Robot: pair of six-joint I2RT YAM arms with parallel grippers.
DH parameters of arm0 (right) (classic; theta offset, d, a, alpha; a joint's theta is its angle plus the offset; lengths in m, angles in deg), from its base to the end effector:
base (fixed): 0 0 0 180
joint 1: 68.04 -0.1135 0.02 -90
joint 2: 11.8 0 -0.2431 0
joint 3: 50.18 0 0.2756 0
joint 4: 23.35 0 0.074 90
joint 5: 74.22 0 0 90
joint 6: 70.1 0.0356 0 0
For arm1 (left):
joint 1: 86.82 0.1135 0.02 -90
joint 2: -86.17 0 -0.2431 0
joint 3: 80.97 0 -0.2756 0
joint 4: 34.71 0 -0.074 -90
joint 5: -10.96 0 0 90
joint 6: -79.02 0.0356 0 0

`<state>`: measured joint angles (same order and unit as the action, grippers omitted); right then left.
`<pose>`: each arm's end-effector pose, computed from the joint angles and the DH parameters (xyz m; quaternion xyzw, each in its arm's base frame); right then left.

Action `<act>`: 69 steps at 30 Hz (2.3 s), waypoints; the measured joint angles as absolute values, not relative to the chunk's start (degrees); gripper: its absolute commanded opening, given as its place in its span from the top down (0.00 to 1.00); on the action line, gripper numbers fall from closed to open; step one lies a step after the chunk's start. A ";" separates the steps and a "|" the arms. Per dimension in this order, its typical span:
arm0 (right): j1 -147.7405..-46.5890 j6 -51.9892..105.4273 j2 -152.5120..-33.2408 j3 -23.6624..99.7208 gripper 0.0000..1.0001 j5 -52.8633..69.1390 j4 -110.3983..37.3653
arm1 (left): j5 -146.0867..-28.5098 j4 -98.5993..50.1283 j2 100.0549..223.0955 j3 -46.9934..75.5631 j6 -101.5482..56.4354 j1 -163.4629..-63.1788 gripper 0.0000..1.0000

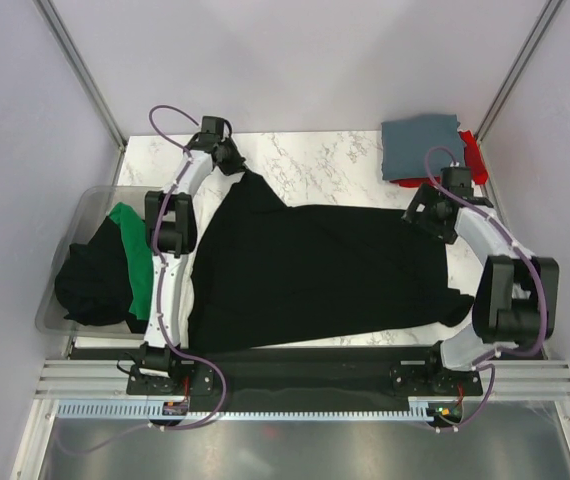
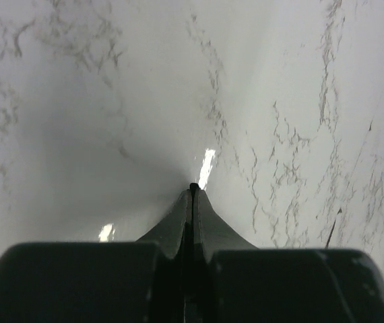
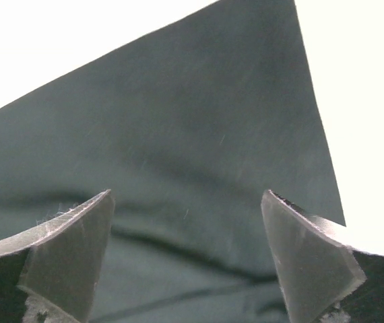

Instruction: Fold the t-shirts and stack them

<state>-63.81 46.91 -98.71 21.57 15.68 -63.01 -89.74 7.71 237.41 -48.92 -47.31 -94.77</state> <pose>0.3351 -0.0247 0.1946 0.2564 0.9181 0.0605 0.2961 0.5778 -0.0874 0.1366 -0.1920 0.9027 -0.2214 0.3151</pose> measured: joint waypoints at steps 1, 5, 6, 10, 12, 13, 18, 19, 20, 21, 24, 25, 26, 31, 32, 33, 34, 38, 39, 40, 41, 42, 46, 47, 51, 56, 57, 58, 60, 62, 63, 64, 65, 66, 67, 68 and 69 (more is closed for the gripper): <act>-63.74 46.69 -101.38 22.99 0.09 16.93 -62.93 | -89.74 8.24 235.51 -46.18 -47.31 -94.77 0.98; -63.52 44.96 -111.76 31.01 0.17 24.45 -62.29 | -89.78 9.03 228.88 -39.30 -47.31 -94.77 0.98; -63.39 44.57 -113.97 33.22 0.19 26.04 -62.09 | -89.78 9.05 226.74 -37.38 -47.31 -94.77 0.98; -62.76 43.04 -121.75 41.07 0.26 30.19 -60.98 | -90.17 8.94 219.81 -32.66 -47.29 -94.77 0.98; -62.45 42.47 -124.81 43.80 0.28 31.81 -60.28 | -90.35 8.72 217.58 -31.43 -47.27 -94.77 0.98; -62.37 42.19 -125.83 44.48 0.28 32.62 -60.06 | -90.54 8.65 216.71 -30.95 -47.27 -94.77 0.98; -62.02 41.01 -128.13 44.94 0.34 35.24 -60.08 | -91.31 8.54 215.55 -29.81 -47.14 -94.77 0.98; -61.91 40.79 -128.48 44.94 0.37 35.46 -60.06 | -91.38 8.68 215.55 -29.51 -47.14 -94.77 0.98; -61.86 40.57 -128.81 44.94 0.39 35.59 -59.91 | -91.44 8.83 215.55 -29.35 -47.12 -94.77 0.98; -61.80 40.53 -129.07 44.94 0.45 35.61 -59.80 | -91.48 8.87 215.55 -29.27 -47.12 -94.77 0.98; -61.80 40.44 -129.66 44.83 0.57 35.13 -59.19 | -91.64 8.89 215.55 -29.22 -47.12 -94.77 0.98; -61.80 40.42 -129.66 44.72 0.59 34.96 -58.97 | -91.64 8.89 215.55 -29.22 -47.12 -94.77 0.98; -61.80 40.55 -129.66 44.50 0.62 34.74 -58.58 | -91.64 8.89 215.55 -29.20 -47.12 -94.77 0.98; -61.84 40.70 -129.48 43.32 1.00 33.08 -55.97 | -91.66 8.92 215.55 -29.18 -47.12 -94.77 0.98; -61.82 40.72 -129.40 42.95 1.00 32.53 -55.28 | -91.66 8.89 215.55 -29.18 -47.12 -94.74 0.98; -61.82 40.79 -129.27 42.71 1.00 32.20 -54.88 | -91.68 8.89 215.55 -29.18 -47.12 -94.66 0.98; -61.80 40.68 -129.18 42.53 1.00 31.85 -54.62 | -91.70 9.00 215.55 -29.29 -47.12 -94.59 0.98; -61.40 40.57 -129.11 43.04 1.00 29.08 -54.64 | -91.68 12.02 216.75 -34.29 -47.05 -94.11 0.98; -61.32 40.59 -129.11 43.52 1.00 28.10 -54.86 | -91.66 13.18 217.56 -37.33 -46.88 -93.91 0.98; -61.21 40.61 -129.11 44.06 1.00 27.13 -55.23 | -91.59 13.96 218.04 -39.96 -46.75 -93.72 0.98; -61.21 40.61 -129.11 45.16 1.00 26.02 -55.78 | -91.59 14.99 218.70 -43.23 -46.59 -93.45 0.98; -61.23 40.64 -129.07 46.31 1.00 25.12 -56.04 | -91.59 15.54 218.87 -45.88 -46.48 -93.17 0.98; -61.32 40.79 -126.99 50.03 1.00 22.08 -55.47 | -91.59 15.82 217.32 -49.88 -46.48 -91.99 0.98; -61.40 40.90 -125.62 50.03 1.00 21.58 -55.14 | -91.59 16.04 216.64 -49.81 -46.48 -91.82 0.98; -61.36 41.18 -118.80 48.39 1.00 19.72 -53.05 | -91.66 16.76 213.28 -46.14 -46.48 -91.38 0.98; -60.79 41.66 -110.51 41.27 1.00 17.08 -49.90 | -91.64 17.66 206.09 -34.84 -46.48 -91.92 0.98; -60.68 41.75 -109.29 39.82 1.00 16.62 -49.79 | -91.62 17.90 204.47 -32.52 -46.48 -92.10 0.98; -60.64 41.79 -108.28 38.36 1.00 16.16 -49.59 | -91.59 18.12 202.37 -29.46 -46.48 -92.34 0.98; -60.55 41.86 -106.25 35.08 1.00 15.51 -49.42 | -91.42 18.51 197.74 -23.39 -46.48 -92.84 0.98; -60.36 42.03 -104.11 31.76 1.00 15.27 -49.42 | -91.00 18.01 192.01 -16.77 -46.51 -93.50 0.98; -60.33 42.12 -102.71 29.90 1.00 15.16 -49.55 | -90.89 18.45 188.82 -13.27 -46.55 -93.78 0.98; -60.22 42.21 -101.22 27.93 1.00 15.13 -49.53 | -90.65 18.21 185.39 -9.66 -46.59 -94.07 0.98; -60.14 42.21 -99.93 26.42 1.00 15.13 -49.77 | -90.30 18.25 182.55 -6.93 -46.77 -94.26 0.98; -59.87 42.28 -97.99 24.41 1.00 15.31 -49.81 | -90.00 18.51 179.20 -3.74 -47.05 -94.53 0.98; -59.57 42.49 -96.48 22.97 1.00 15.57 -49.94 | -89.67 18.25 175.42 -0.11 -47.45 -94.83 0.98; -59.13 42.67 -94.78 21.53 1.00 15.79 -50.03 | -89.54 18.47 172.78 2.12 -47.71 -94.96 0.98; -58.61 42.95 -93.20 20.35 1.00 16.03 -50.10 | -89.43 18.40 169.72 4.83 -48.12 -95.03 0.98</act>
